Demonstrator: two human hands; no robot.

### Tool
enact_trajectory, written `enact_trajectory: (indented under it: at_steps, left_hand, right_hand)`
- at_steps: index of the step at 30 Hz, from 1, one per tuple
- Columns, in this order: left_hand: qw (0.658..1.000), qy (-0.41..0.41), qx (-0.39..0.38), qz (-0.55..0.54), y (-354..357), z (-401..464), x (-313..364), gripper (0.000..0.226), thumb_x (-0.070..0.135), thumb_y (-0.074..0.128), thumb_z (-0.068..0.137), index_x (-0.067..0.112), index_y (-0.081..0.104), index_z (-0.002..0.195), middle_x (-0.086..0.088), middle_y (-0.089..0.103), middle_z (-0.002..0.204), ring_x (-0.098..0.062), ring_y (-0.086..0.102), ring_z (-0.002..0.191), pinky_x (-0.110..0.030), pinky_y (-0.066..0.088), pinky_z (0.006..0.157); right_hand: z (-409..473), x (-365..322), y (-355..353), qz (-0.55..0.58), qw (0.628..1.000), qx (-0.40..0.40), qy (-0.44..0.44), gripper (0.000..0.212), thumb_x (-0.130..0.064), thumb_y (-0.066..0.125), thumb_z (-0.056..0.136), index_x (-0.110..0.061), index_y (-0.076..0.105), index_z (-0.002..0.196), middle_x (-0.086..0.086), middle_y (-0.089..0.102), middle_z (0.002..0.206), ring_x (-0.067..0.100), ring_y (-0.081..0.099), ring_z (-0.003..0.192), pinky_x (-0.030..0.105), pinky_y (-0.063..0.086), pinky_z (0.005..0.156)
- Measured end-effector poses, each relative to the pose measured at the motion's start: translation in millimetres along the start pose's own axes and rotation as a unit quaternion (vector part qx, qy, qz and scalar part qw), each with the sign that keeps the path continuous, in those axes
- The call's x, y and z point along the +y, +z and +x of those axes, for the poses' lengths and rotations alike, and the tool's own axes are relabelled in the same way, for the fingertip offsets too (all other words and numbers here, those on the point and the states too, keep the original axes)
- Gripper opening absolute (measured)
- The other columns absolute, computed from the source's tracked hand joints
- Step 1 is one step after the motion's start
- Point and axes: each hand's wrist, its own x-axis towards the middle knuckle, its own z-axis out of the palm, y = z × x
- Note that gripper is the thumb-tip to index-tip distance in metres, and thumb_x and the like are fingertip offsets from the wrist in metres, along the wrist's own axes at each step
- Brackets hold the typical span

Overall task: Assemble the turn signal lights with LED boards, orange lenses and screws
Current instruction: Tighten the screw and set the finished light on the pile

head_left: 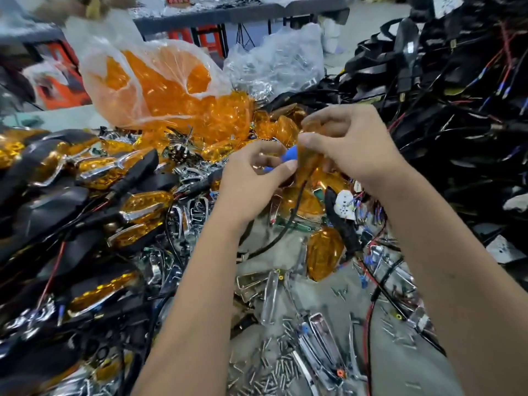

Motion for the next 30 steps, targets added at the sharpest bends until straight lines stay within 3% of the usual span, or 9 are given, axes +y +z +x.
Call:
enact_trajectory:
  at_steps: [3,5,8,10,13,18,22,25,30]
  left_hand:
    - [0.996,0.0,-0.027,-0.089,-13.2,-6.8,3.0,0.034,0.013,0.081,0.089,0.019,0.069,0.121,-0.015,0.075,0.094,-0.023,0.077,0.085,-0.035,0.064,0.071]
    - [0.996,-0.016,-0.005,-0.089,-21.9,-10.7,-1.0,0.029,0.004,0.082,0.086,0.017,0.072,0.109,-0.019,0.074,0.086,-0.028,0.077,0.078,-0.039,0.065,0.067]
    - [0.996,-0.056,0.059,-0.025,-34.1,-13.3,-14.1,0.029,0.003,0.084,0.083,0.019,0.069,0.102,-0.009,0.076,0.086,-0.027,0.077,0.079,-0.042,0.066,0.065]
    - [0.994,-0.073,0.068,-0.039,-41.2,-15.1,-21.0,0.028,0.003,0.082,0.086,0.011,0.068,0.108,-0.009,0.077,0.09,-0.028,0.077,0.082,-0.039,0.065,0.064]
    - [0.992,-0.076,0.07,-0.068,-48.3,-16.6,-25.9,0.021,0.003,0.079,0.088,0.008,0.068,0.105,-0.01,0.076,0.088,-0.022,0.076,0.073,-0.039,0.065,0.065]
    - [0.988,-0.072,0.085,-0.107,-55.9,-16.4,-27.0,0.011,0.008,0.074,0.093,0.009,0.068,0.102,-0.011,0.072,0.088,-0.023,0.075,0.067,-0.036,0.063,0.061]
    - [0.984,-0.073,0.105,-0.124,-61.7,-13.2,-28.9,0.008,0.01,0.074,0.093,0.011,0.07,0.099,-0.009,0.071,0.09,-0.02,0.073,0.072,-0.034,0.062,0.062]
    - [0.982,-0.075,0.112,-0.13,-65.3,-12.4,-31.5,0.008,0.012,0.074,0.092,0.012,0.07,0.099,-0.01,0.072,0.093,-0.017,0.072,0.072,-0.032,0.061,0.062]
    - [0.978,-0.092,0.118,-0.147,-69.8,-11.6,-34.5,0.012,0.011,0.074,0.093,0.007,0.068,0.103,-0.014,0.07,0.098,-0.026,0.07,0.08,-0.032,0.059,0.061]
  right_hand:
    - [-8.4,-13.2,18.2,0.055,0.994,-0.098,-0.002,0.028,-0.024,0.08,0.092,-0.013,0.071,0.116,0.006,0.077,0.079,0.02,0.065,0.051,0.03,0.055,0.052]
    - [-10.0,-16.0,28.5,-0.008,0.995,-0.103,-0.007,0.032,-0.035,0.079,0.092,-0.016,0.068,0.116,0.004,0.076,0.085,0.022,0.072,0.057,0.036,0.061,0.056]
    - [-8.3,-19.0,24.6,-0.166,0.979,-0.117,-0.027,0.023,-0.039,0.08,0.089,-0.02,0.07,0.097,0.0,0.071,0.081,0.013,0.069,0.053,0.027,0.057,0.049]
    - [-8.2,-23.0,18.2,-0.279,0.923,-0.266,0.006,0.013,-0.03,0.08,0.088,-0.022,0.075,0.08,-0.001,0.073,0.067,0.014,0.071,0.054,0.026,0.057,0.049]
    - [-14.9,-27.9,23.4,-0.386,0.803,-0.446,0.082,0.009,-0.02,0.081,0.087,-0.028,0.078,0.082,-0.007,0.074,0.063,0.013,0.075,0.064,0.021,0.055,0.05]
    - [-25.5,-35.4,38.3,-0.392,0.795,-0.463,0.017,0.008,-0.026,0.083,0.086,-0.031,0.079,0.089,-0.02,0.067,0.056,-0.002,0.062,0.051,0.025,0.053,0.058]
    - [-38.5,-51.0,60.5,-0.315,0.816,-0.483,-0.038,0.009,-0.03,0.086,0.083,-0.033,0.081,0.09,-0.014,0.074,0.071,0.005,0.07,0.065,0.027,0.061,0.067]
    - [-48.7,-52.3,83.7,-0.346,0.783,-0.511,-0.077,0.016,-0.036,0.089,0.078,-0.029,0.079,0.088,-0.027,0.067,0.063,-0.009,0.062,0.064,0.007,0.045,0.05]
    - [-44.9,-39.2,87.5,-0.365,0.761,-0.532,-0.069,0.017,-0.011,0.079,0.082,-0.025,0.074,0.074,-0.024,0.061,0.053,-0.008,0.056,0.051,0.008,0.039,0.045]
